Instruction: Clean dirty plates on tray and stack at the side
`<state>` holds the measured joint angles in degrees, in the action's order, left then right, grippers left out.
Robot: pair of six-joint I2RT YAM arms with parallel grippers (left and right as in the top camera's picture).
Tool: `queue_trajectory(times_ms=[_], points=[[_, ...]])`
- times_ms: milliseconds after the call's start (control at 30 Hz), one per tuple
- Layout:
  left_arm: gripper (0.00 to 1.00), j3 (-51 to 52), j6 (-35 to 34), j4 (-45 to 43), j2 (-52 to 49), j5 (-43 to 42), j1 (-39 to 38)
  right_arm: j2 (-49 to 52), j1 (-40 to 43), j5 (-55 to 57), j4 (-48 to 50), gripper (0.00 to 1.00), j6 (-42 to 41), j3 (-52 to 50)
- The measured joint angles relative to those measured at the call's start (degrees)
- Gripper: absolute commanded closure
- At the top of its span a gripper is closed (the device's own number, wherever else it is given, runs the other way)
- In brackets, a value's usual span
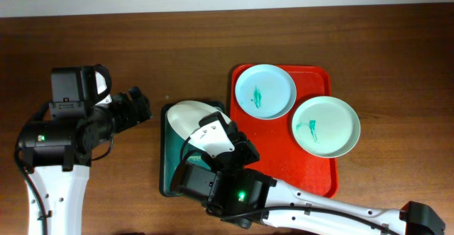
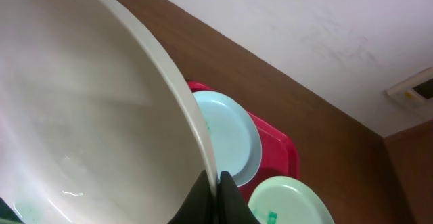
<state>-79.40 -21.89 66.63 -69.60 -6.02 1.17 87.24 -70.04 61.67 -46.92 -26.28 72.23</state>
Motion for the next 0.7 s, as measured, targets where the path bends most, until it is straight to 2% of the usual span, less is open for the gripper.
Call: queue_trajectory(times_ms=[533, 633, 700], points=[[0.01, 0.0, 0.0, 0.0, 0.0, 0.0, 0.0, 0.0, 0.09, -0.22, 0.55, 0.96, 2.01, 0.0], [0.01, 0.0, 0.0, 0.0, 0.0, 0.0, 0.0, -0.11, 0.24, -5.81, -0.09, 0.96, -5.22, 0.0], [0.01, 0.0, 0.0, -0.02, 0.0, 0.0, 0.0, -1.7, 3.21, -13.35, -1.68, 0.96, -10.64, 0.0]])
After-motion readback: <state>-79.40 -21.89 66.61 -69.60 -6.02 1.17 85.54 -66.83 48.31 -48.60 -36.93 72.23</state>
